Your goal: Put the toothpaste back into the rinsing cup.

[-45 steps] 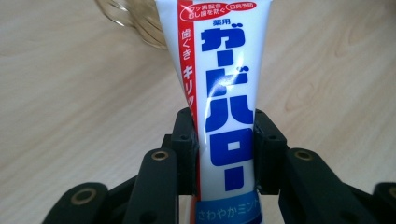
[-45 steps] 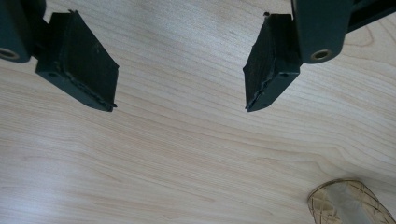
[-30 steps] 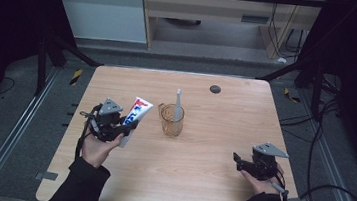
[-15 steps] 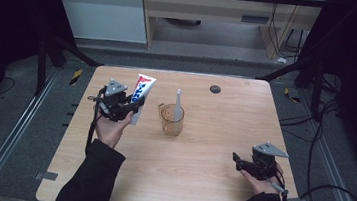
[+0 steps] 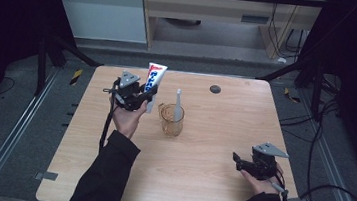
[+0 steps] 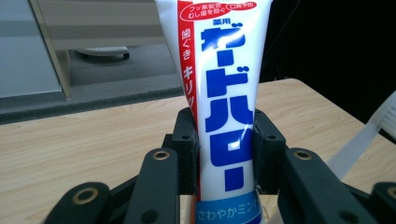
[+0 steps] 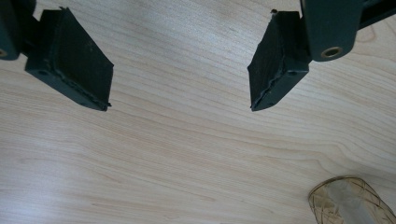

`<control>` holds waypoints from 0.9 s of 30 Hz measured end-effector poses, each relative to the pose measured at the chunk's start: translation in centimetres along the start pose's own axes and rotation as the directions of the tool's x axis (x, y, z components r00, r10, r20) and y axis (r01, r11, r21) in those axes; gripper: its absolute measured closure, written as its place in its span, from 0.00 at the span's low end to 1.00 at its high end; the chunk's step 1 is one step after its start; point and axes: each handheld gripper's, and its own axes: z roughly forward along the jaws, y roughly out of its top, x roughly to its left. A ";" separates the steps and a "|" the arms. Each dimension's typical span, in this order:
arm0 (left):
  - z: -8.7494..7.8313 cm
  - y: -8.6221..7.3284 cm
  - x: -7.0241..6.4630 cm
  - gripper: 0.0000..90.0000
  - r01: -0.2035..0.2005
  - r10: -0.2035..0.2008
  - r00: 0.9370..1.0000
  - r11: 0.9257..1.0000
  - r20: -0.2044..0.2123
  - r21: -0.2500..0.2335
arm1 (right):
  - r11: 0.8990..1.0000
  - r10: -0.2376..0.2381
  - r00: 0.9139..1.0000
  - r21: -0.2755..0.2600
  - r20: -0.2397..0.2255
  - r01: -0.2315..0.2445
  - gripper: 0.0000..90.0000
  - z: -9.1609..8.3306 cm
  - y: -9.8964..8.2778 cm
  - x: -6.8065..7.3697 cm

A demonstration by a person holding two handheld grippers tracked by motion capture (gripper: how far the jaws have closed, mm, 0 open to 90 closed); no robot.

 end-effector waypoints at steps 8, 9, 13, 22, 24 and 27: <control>1.5 0.2 -1.3 0.75 -0.005 0.006 1.000 0.999 0.015 -0.031 | 1.000 0.001 1.000 -0.006 -0.001 -0.001 0.24 0.0 0.0 -0.1; 1.8 0.2 -1.5 0.75 -0.010 0.010 1.000 0.999 0.017 -0.031 | 1.000 0.000 1.000 -0.006 -0.001 0.000 0.24 0.0 0.0 -0.1; 2.4 0.2 -2.0 0.75 -0.011 0.012 1.000 0.999 0.026 -0.038 | 1.000 -0.004 1.000 -0.003 0.007 0.004 0.25 0.1 0.0 0.0; 3.9 -0.3 -2.5 0.75 0.005 -0.003 0.998 0.999 0.059 -0.043 | 1.000 -0.009 1.000 0.002 0.014 0.009 0.24 0.3 -0.1 0.0; 4.1 -0.5 -2.6 0.75 0.004 -0.002 0.998 0.999 0.057 -0.045 | 1.000 -0.009 1.000 -0.002 0.015 0.009 0.24 0.2 -0.1 0.1; 4.4 -0.8 -2.8 0.75 0.000 0.002 0.998 0.999 0.059 -0.042 | 1.000 -0.008 1.000 -0.003 0.014 0.008 0.24 0.2 -0.1 0.0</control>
